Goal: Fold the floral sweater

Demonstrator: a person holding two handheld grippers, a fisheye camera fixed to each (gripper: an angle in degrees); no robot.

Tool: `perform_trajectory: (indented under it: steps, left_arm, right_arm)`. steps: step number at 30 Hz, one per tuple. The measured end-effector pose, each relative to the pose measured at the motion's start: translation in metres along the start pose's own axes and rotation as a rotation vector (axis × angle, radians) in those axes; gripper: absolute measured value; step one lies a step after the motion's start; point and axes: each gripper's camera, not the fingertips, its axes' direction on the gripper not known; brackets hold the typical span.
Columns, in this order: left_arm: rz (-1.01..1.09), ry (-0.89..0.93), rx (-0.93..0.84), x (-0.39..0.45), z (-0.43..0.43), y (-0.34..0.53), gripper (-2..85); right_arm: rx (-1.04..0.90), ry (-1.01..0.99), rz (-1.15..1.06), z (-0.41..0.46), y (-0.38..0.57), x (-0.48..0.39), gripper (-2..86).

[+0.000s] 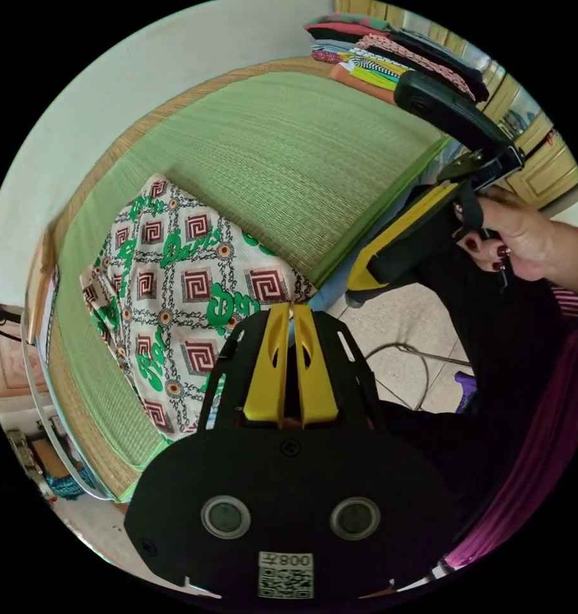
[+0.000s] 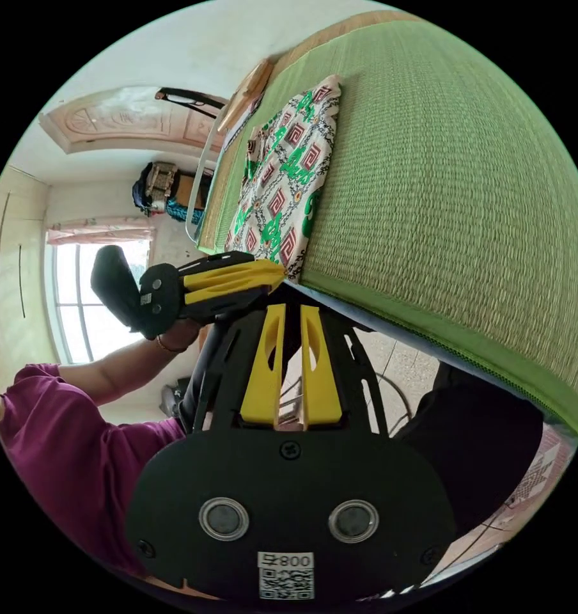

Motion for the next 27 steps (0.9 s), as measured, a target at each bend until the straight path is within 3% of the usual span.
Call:
perform_trajectory:
  steps: [16,27]
  left_arm:
    - [-0.15,0.135,0.11,-0.016,-0.042,0.052,0.4]
    - [-0.338,0.245,0.169,-0.068,-0.051,0.158,0.8]
  right_arm:
    - [0.076,-0.269,0.156,0.053,-0.018,0.098,8.5]
    - [0.067,-0.327,0.17,0.088,-0.021,0.123,1.6]
